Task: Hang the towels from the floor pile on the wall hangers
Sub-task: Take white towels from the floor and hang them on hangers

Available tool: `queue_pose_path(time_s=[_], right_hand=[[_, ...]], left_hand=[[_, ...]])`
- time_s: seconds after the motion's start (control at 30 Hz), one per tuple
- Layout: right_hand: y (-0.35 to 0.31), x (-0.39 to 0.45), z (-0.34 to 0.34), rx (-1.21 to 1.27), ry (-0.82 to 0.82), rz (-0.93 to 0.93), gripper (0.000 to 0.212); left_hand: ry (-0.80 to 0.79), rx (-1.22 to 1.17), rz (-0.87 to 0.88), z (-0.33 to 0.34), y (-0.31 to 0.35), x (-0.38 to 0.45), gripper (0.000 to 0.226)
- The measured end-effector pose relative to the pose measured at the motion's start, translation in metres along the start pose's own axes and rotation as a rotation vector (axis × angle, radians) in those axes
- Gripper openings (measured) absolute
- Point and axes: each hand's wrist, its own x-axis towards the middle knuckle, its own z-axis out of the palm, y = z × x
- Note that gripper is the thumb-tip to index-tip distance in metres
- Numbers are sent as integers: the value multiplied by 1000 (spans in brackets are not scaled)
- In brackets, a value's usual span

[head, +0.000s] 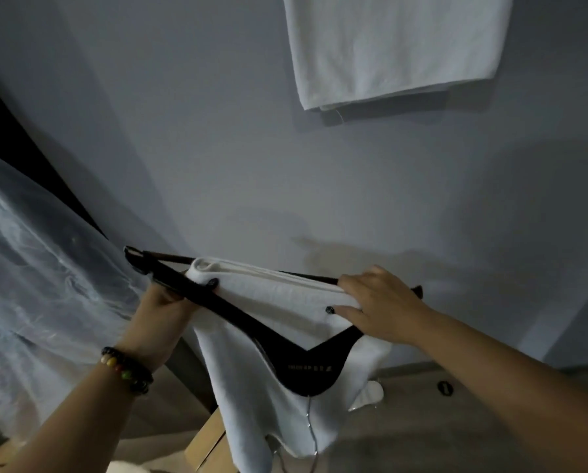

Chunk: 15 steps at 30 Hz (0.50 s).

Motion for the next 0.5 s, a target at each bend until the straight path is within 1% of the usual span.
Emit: queue_pose_path(time_s=[0.07,0.1,0.17,0.23,0.33,0.4,0.47,0.5], right_hand=[[3,3,7,-147,108,-65,36],[3,5,10,-211,159,-92,39],[6,10,15,-285,265,-128,41],[11,15,14,-286,343,-131,44],[15,23,6,-221,354,-146,49],[14,26,0,-153,335,-132,53],[11,26,-2,-84,328,-95,59],[9,26,-1,-64,330,-77,60]], left_hand=[[54,-55,-25,-3,-9,-3,36],[56,-76,-26,-7,-17,-3,40],[68,-93,-43,-13,-29,-4,59],[115,-103,-49,-18,-39,-4,68],[125,-121,-48,-14,-47,-8,69],[136,-147,-63,-10,-51,-11,63],[198,-143,-50,-8,-55,-13,43],[229,-81,-15,-7,-59,-13,40]])
